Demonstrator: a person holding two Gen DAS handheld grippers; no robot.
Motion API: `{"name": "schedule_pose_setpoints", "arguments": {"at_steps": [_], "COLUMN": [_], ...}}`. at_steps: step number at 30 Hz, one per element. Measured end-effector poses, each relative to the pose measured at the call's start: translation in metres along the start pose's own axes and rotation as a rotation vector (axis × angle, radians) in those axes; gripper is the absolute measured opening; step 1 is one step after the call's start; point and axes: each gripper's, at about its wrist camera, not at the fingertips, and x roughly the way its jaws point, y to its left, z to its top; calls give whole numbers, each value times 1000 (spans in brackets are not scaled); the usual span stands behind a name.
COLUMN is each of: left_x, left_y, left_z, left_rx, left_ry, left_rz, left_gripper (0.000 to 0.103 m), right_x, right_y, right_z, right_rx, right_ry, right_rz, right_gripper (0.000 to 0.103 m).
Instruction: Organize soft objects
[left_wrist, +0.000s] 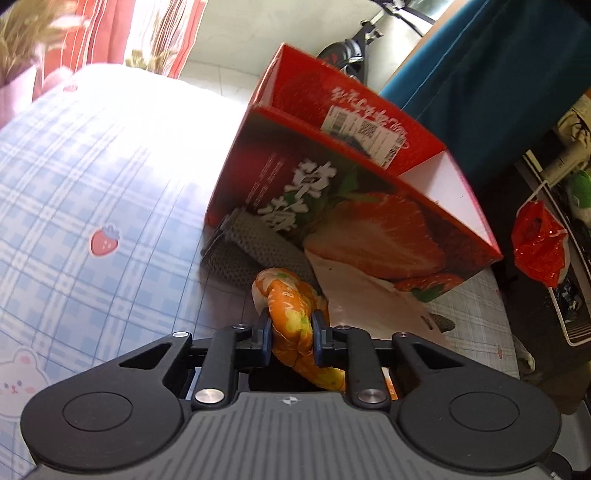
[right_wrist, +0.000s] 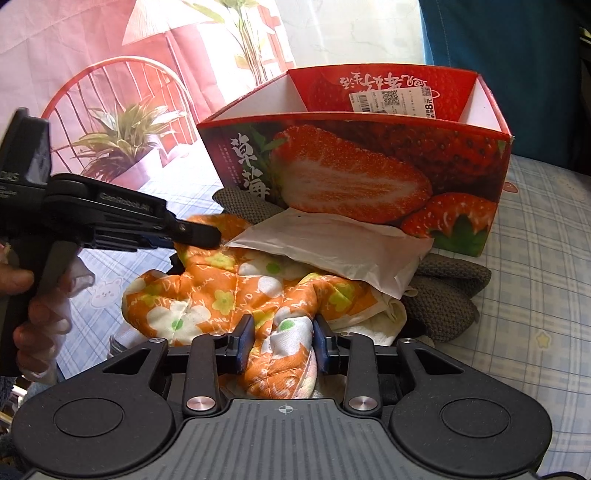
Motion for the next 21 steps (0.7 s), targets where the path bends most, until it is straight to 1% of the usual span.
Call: {"name": "schedule_pose_setpoints", "arguments": {"at_steps": [4,5,13,21], "left_x": [-18,-22,-50,-73], "left_y": [-8,-9,-13,-20], "left_z": [-1,-1,2,12], "left_rx": [49,54,73,85], "left_ry": [-36,-42,-95,-150], "left_rz": [11,10,2,-18], "left_gripper": [21,21,21,21], "right_x": [-4,-5,-17,-38], "right_y": [1,2,4,11], "right_z": [4,4,12,29], "right_rx": [-6,-5,0,-41], "right_ry": [-12,-15,-56,-151], "right_rz": [13,17,47,42], "right_gripper": [16,15,13,12]}}
